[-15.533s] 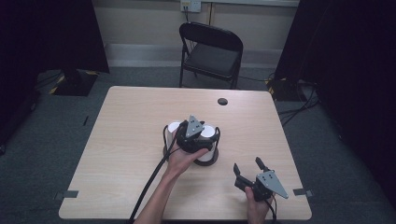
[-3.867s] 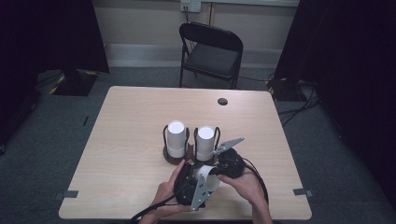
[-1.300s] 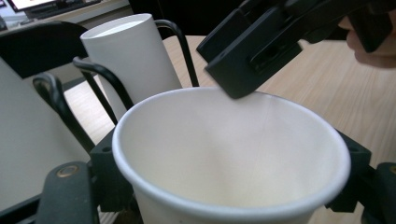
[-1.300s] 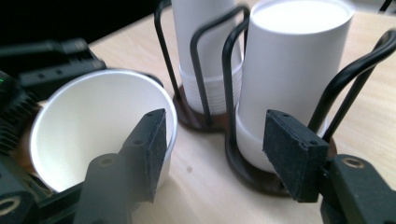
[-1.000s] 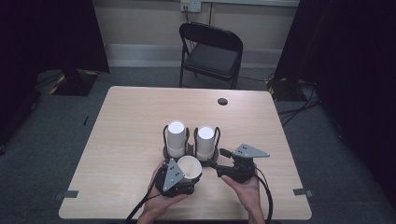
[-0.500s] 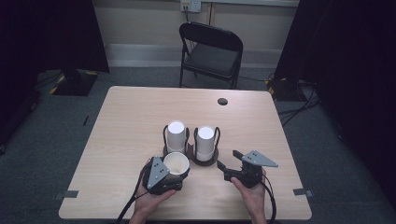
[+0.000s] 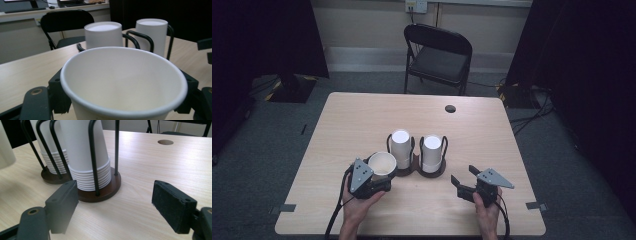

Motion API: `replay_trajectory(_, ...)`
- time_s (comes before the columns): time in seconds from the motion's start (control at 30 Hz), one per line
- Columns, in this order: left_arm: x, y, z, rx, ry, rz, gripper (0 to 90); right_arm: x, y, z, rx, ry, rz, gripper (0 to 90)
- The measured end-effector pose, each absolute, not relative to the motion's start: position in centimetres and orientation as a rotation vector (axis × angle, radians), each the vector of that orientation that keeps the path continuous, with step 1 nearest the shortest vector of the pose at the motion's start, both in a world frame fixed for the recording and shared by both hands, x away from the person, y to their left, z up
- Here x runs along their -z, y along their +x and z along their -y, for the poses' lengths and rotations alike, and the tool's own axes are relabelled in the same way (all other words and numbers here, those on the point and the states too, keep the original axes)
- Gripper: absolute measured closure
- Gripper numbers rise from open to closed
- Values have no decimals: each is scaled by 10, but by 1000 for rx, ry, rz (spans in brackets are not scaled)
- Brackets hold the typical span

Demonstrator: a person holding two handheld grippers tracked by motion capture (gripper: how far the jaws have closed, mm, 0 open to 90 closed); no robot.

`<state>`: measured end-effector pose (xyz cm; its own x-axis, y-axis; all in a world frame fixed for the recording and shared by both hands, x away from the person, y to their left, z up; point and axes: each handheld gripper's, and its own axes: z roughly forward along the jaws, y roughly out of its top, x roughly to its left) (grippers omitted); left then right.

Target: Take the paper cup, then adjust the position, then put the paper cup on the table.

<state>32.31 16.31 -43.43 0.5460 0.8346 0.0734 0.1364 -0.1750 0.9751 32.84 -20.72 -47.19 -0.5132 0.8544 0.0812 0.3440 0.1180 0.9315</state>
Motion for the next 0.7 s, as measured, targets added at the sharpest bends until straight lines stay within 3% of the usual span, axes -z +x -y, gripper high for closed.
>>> replay_trajectory(0.7,422,370,-209,-837,1497,-1020,223,490,328,217,-1383,1138,-1784,211)
